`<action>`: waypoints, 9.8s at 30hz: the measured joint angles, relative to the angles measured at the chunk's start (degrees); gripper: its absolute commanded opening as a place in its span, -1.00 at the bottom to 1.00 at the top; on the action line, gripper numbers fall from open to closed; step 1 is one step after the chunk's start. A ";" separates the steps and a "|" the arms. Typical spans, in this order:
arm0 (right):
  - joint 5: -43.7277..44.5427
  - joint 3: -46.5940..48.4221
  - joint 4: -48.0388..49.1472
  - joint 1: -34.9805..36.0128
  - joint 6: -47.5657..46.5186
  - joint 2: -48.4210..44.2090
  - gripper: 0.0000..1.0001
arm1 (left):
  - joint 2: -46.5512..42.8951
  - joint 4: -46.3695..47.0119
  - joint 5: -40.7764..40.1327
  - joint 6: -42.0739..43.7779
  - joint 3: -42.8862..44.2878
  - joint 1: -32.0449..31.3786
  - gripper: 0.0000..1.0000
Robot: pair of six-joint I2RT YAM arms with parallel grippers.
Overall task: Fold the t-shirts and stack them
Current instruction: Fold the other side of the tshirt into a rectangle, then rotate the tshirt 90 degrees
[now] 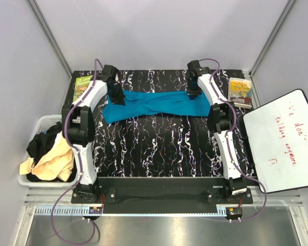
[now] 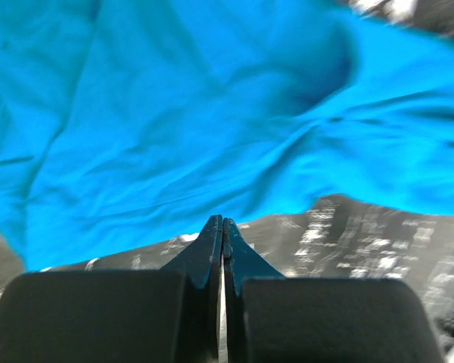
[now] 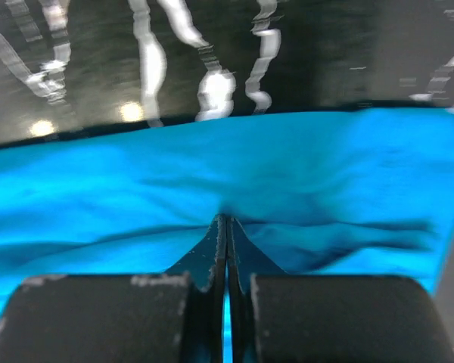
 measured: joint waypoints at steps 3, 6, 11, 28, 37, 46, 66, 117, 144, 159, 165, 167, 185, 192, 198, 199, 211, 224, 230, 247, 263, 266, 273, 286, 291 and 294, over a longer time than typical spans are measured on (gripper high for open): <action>4.37 -0.55 -0.28 0.00 -0.87 -0.17 -1.00 | 4.11 -5.49 -4.68 2.78 4.28 -1.57 -1.00; 7.23 -1.05 -0.28 0.11 -1.60 -0.31 -1.00 | 9.46 -10.64 -8.44 5.14 10.45 -2.80 -1.00; 10.62 -4.24 -0.22 0.44 -2.95 -1.86 -1.00 | 17.33 -17.55 -14.10 8.00 18.43 -4.35 -1.00; 2.49 -43.19 -5.18 11.15 -4.96 -22.67 -1.00 | 28.96 -21.59 -20.74 9.51 37.62 -2.67 -1.00; -3.69 -50.88 -8.55 15.82 -3.48 -27.69 -1.00 | 33.05 -15.69 -15.26 8.11 42.29 -0.59 -1.00; -1.46 -29.53 -8.81 15.04 -3.87 -27.26 -1.00 | 18.58 -6.08 -6.47 8.15 20.92 -0.70 -1.00; -12.07 -6.71 -2.25 -0.02 0.48 -8.83 -1.00 | -2.25 14.36 14.40 -10.36 -15.52 -26.34 -1.00; -33.18 1.81 11.08 21.00 5.05 2.40 -1.00 | -37.42 -13.29 -6.29 -5.22 -19.28 -2.93 -1.00; -10.08 -5.95 10.19 6.78 7.56 -1.46 -1.00 | -28.09 -12.79 3.21 -0.66 -17.62 -3.21 -1.00; -9.14 -18.03 8.09 3.17 -0.85 -15.37 -0.04 | -15.17 -7.58 5.22 0.39 -13.00 -20.94 0.49; -7.45 -29.64 8.94 3.28 -2.21 -34.53 0.31 | -14.53 -3.21 7.02 -0.09 -14.97 -21.00 -1.00; -6.67 -33.22 9.42 3.28 -2.23 -39.58 0.31 | -13.16 -1.81 7.67 -0.07 -16.31 -22.27 -1.00; -21.94 -62.23 10.62 3.26 3.56 -51.10 0.68 | 1.01 0.68 12.00 -1.38 -17.86 -37.13 -1.00; -28.83 -74.01 11.80 3.26 5.64 -59.52 0.57 | 0.33 0.35 10.05 -2.75 -17.99 -37.90 -1.00; -34.60 -85.05 13.62 3.61 8.22 -65.26 0.35 | -8.74 -3.06 5.66 -3.15 -17.84 -33.70 -0.23; -35.06 -86.64 14.03 3.93 8.63 -65.94 0.33 | -10.99 -3.85 4.92 -3.04 -17.51 -32.35 0.06; -34.01 -84.61 23.37 12.04 12.07 -60.41 0.26 | -21.09 -8.85 -0.76 -0.96 -16.83 -18.93 0.80; -26.95 -66.34 27.41 11.96 10.86 -38.58 -0.39 | -26.01 -10.86 -2.29 -1.25 -22.40 -18.84 0.82; -26.91 -64.59 27.67 11.93 10.69 -36.11 -0.59 | -26.56 -10.91 -2.78 -1.51 -23.52 -18.84 0.82; -22.53 -64.94 26.51 11.85 10.08 -37.09 -0.38 | -26.56 -10.86 -2.86 -2.10 -23.61 -18.84 0.82; -22.67 -61.33 26.75 11.85 8.24 -32.37 -1.00 | -26.56 -10.82 -2.84 -2.16 -25.49 -18.84 0.82; -22.60 -61.48 26.80 11.85 8.07 -32.50 -1.00 | -26.56 -10.82 -2.86 -2.16 -25.49 -18.84 0.82; -21.88 -65.90 26.67 11.85 7.82 -40.57 -1.00 | -26.53 -10.78 -2.84 -2.14 -25.49 -18.84 0.82; -18.51 -70.14 25.07 11.85 7.82 -50.03 -1.00 | -24.96 -10.67 -2.51 -2.08 -25.40 -18.84 0.82; -16.81 -70.75 22.73 11.85 7.69 -45.29 -0.81 | -24.83 -10.56 -2.29 -2.05 -25.35 -18.84 0.87; -15.15 -70.73 20.96 11.85 7.06 -43.41 -0.12 | -24.83 -10.47 -2.03 -2.01 -25.35 -18.84 0.98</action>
